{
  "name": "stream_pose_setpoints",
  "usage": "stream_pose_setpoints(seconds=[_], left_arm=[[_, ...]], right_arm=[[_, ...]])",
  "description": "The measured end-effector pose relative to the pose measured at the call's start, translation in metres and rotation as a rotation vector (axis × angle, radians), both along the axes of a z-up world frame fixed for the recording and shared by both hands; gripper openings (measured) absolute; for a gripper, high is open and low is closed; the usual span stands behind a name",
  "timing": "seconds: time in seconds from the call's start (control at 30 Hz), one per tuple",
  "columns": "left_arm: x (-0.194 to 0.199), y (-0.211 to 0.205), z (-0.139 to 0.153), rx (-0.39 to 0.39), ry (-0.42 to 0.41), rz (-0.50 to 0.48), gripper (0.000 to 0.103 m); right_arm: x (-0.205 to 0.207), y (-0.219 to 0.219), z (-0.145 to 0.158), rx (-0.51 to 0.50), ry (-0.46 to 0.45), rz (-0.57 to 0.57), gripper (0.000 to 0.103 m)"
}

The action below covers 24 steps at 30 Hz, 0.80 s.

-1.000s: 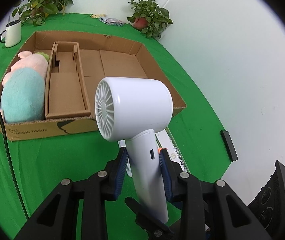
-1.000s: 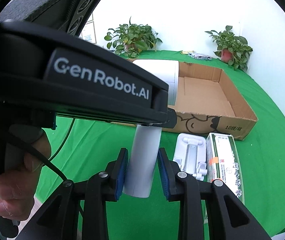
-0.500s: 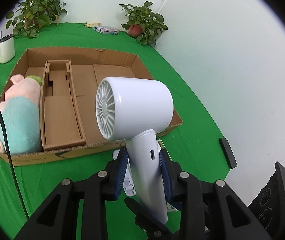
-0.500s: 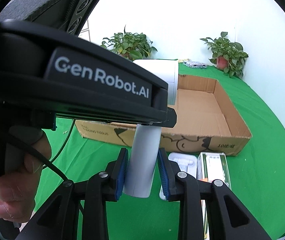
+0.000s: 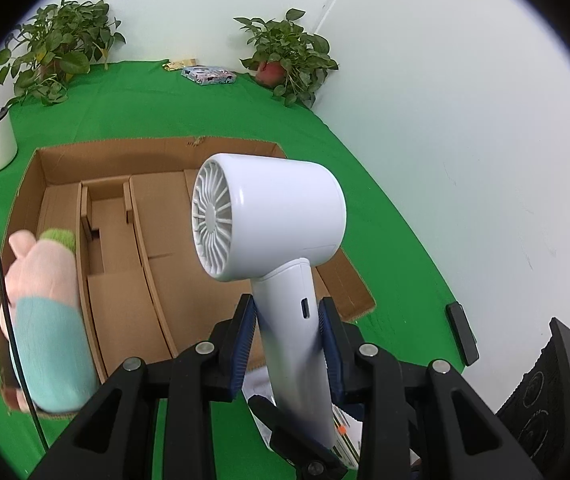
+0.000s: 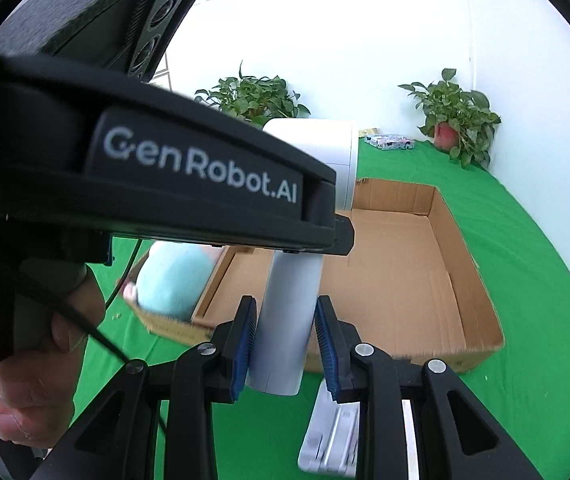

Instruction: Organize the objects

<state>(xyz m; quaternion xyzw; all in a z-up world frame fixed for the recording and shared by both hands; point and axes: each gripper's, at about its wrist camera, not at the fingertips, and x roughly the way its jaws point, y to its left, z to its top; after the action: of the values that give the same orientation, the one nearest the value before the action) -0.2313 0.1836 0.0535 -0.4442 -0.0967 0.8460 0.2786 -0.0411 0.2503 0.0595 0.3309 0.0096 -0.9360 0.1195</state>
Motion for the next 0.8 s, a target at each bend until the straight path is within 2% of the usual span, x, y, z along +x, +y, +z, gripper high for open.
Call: stream_pose_setpoints(seconds=[0.13, 0.3, 0.53, 0.8], left_arm=[[-0.032, 0.006, 0.000, -0.021, -0.020, 0.008, 0.031], [-0.063, 0.011, -0.014, -0.047, -0.066, 0.019, 0.031], [-0.090, 0.010, -0.060, -0.098, -0.176, 0.056, 0.031], [-0.106, 0.011, -0.109, -0.131, -0.294, 0.076, 0.031]], right_arm=[[-0.028, 0.004, 0.007, -0.014, -0.026, 0.009, 0.028], [-0.058, 0.006, -0.001, -0.041, -0.079, 0.023, 0.028], [-0.087, 0.005, -0.040, -0.095, -0.187, 0.061, 0.028], [-0.100, 0.003, -0.086, -0.139, -0.310, 0.077, 0.028]])
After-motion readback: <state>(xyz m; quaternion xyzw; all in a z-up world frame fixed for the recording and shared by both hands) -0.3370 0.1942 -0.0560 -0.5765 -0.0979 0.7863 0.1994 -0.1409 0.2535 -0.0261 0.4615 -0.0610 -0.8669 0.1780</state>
